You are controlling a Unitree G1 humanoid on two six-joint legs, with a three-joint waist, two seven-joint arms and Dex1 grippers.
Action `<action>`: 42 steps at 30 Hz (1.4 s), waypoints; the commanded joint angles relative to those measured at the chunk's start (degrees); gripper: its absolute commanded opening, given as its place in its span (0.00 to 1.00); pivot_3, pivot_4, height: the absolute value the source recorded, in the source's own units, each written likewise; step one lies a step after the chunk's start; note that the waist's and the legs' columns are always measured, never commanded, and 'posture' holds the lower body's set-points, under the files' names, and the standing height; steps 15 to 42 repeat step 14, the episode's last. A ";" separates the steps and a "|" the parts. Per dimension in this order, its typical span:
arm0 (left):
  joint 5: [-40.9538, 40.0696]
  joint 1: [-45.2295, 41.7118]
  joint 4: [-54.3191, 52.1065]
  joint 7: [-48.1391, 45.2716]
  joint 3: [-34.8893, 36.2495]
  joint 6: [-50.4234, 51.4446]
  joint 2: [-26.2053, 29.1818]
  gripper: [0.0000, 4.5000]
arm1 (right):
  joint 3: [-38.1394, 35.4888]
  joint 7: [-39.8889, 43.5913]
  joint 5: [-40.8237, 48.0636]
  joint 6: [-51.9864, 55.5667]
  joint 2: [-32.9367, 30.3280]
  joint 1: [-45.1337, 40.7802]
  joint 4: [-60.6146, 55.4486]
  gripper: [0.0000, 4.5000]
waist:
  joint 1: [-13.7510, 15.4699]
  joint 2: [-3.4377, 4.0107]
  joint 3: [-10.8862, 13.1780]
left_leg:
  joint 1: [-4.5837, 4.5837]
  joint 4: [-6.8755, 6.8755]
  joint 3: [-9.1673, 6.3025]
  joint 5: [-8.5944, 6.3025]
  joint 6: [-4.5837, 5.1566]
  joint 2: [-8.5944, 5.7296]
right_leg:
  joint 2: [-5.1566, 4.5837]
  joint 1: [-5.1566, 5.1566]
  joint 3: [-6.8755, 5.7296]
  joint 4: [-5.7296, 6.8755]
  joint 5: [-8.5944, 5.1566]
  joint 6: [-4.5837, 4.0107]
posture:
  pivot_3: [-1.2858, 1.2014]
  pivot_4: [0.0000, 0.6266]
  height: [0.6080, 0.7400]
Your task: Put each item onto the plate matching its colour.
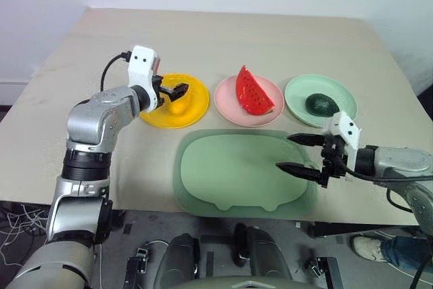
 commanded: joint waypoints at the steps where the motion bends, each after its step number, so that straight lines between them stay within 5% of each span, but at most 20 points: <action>1: -1.07 5.62 -9.19 -3.56 5.52 -0.45 5.73 1.00 | -1.72 0.59 -1.98 -2.47 -1.56 -1.63 2.95 1.00 | -0.18 0.02 0.01 | 0.02 0.00 0.02 0.00 0.00 0.01 | 0.01 0.00 0.03 0.02 0.00 0.00 | 0.52 0.24 1.00; 7: -1.37 24.45 -20.07 -10.53 14.04 -8.16 11.48 1.00 | -4.87 1.34 -2.90 -4.12 -2.53 -0.24 6.36 1.00 | 0.15 0.05 0.03 | -0.01 -0.02 0.03 0.00 -0.01 0.06 | 0.04 -0.08 0.03 0.05 -0.03 -0.04 | 0.52 0.24 1.00; 14: -2.32 47.17 -27.61 -15.12 19.31 -13.59 9.34 1.00 | -11.63 2.14 -0.17 -4.00 -1.12 4.25 6.13 1.00 | 0.46 0.04 0.02 | -0.18 0.04 -0.04 -0.03 0.04 0.04 | -0.06 -0.11 -0.02 -0.06 -0.11 -0.17 | 0.52 0.24 1.00; 42: -2.32 47.17 -27.61 -15.12 19.31 -13.59 9.34 1.00 | -11.63 2.14 -0.17 -4.00 -1.12 4.25 6.13 1.00 | 0.46 0.04 0.02 | -0.18 0.04 -0.04 -0.03 0.04 0.04 | -0.06 -0.11 -0.02 -0.06 -0.11 -0.17 | 0.52 0.24 1.00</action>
